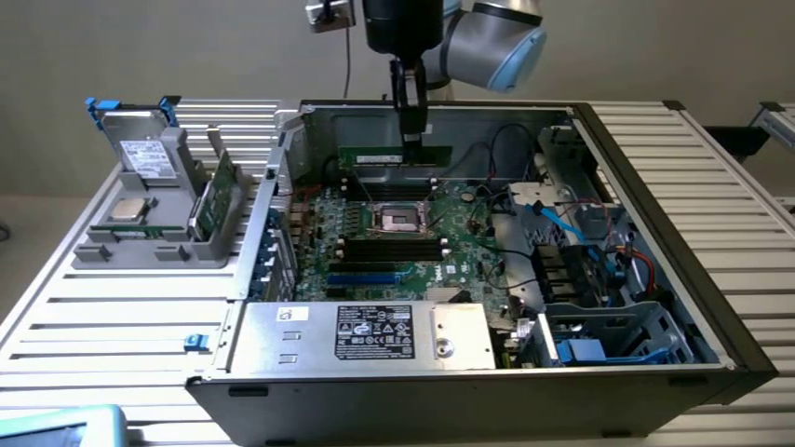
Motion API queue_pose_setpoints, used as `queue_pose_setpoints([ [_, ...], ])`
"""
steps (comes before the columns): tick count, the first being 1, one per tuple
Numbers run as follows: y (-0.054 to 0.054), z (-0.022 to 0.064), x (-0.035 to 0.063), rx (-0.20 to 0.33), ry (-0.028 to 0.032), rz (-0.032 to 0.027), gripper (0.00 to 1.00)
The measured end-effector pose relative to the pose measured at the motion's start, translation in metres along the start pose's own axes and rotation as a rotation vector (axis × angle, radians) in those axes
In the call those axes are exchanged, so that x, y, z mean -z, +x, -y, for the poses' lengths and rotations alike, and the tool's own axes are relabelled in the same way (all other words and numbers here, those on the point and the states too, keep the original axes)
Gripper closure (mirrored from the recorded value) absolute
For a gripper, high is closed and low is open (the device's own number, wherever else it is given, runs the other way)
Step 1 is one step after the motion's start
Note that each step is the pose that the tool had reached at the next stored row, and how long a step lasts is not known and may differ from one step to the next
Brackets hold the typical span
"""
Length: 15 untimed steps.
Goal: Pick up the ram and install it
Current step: 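Insert the ram into the slot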
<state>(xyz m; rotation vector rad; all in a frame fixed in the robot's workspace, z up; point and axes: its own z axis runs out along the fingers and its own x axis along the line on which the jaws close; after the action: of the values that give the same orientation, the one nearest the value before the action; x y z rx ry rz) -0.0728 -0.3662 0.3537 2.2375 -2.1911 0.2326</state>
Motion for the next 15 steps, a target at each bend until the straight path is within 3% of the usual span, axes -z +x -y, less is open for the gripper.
queue_pose_setpoints([
  [15,0.003,-0.0029,-0.0275,0.000,-0.0001,-0.0001,0.86],
])
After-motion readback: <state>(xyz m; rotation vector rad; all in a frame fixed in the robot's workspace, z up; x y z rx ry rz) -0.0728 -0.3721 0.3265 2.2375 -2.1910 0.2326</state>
